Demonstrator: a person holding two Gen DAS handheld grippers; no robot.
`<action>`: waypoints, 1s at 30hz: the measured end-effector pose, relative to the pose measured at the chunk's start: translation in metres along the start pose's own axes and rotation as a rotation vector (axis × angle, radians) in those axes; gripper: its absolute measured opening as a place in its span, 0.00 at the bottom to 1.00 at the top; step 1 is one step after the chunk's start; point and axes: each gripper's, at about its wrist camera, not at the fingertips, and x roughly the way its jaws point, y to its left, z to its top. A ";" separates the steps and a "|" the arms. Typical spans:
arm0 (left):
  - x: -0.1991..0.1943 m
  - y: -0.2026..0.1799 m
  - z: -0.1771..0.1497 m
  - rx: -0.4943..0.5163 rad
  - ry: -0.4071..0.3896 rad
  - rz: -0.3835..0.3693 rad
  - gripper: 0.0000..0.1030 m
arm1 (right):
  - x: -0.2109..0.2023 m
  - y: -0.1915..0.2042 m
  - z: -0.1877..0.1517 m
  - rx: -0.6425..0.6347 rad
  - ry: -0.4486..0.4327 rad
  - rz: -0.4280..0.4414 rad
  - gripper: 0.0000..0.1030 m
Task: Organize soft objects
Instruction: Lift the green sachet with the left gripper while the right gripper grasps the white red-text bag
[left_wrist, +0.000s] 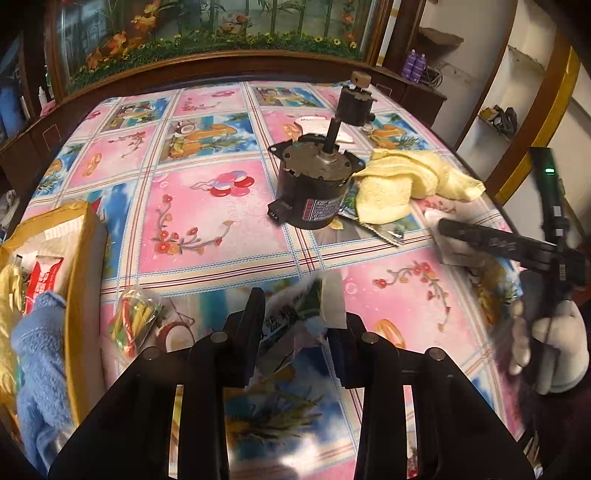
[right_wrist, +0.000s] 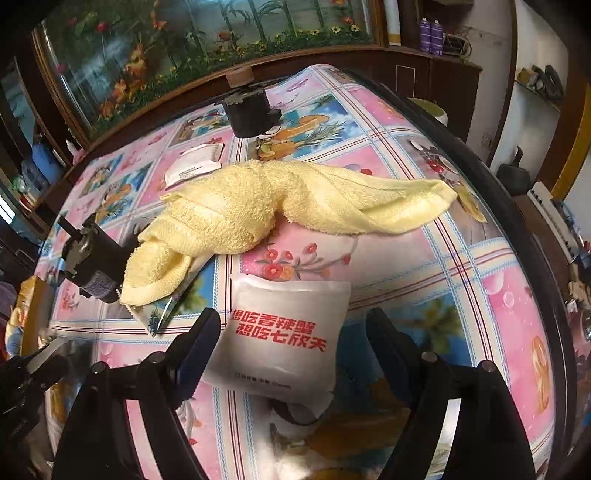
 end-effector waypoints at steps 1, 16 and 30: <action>-0.006 0.000 -0.002 -0.007 -0.011 -0.010 0.30 | 0.004 0.007 0.001 -0.038 0.014 -0.028 0.80; -0.062 0.020 -0.028 -0.063 -0.102 -0.033 0.30 | -0.022 0.030 -0.028 -0.117 -0.017 0.056 0.48; 0.042 -0.006 -0.008 0.113 0.032 0.112 0.56 | -0.051 0.043 -0.047 -0.101 -0.003 0.237 0.48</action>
